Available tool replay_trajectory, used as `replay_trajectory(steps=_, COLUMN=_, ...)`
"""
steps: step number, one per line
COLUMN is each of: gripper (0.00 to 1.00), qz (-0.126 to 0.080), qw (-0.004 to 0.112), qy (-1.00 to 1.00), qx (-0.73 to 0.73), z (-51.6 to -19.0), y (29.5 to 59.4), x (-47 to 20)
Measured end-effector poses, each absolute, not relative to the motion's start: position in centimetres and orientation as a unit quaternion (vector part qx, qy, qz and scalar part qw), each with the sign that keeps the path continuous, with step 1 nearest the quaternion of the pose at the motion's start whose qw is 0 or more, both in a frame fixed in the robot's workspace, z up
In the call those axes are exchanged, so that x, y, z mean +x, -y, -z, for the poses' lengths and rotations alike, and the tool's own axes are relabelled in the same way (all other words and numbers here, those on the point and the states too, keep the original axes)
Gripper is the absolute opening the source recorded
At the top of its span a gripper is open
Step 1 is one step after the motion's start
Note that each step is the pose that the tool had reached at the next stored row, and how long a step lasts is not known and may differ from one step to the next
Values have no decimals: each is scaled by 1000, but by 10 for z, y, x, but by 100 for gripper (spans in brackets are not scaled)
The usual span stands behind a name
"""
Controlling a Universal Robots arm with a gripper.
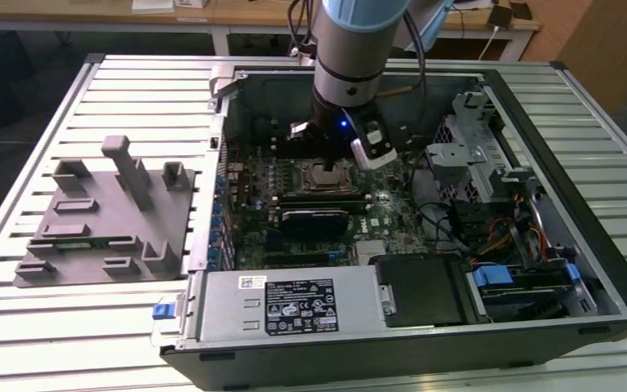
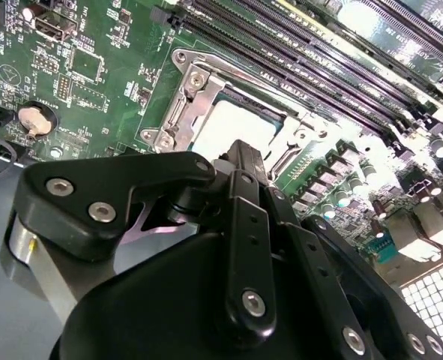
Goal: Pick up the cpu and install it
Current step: 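Install the second cpu locking lever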
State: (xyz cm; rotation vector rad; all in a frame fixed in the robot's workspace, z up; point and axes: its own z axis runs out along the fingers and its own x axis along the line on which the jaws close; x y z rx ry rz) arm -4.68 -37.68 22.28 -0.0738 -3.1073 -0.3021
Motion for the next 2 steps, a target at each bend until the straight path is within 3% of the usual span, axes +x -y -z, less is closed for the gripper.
replay_trajectory(steps=2, gripper=11, qz=97, qw=9, qy=995, qx=-24, z=-223, y=377, x=-47)
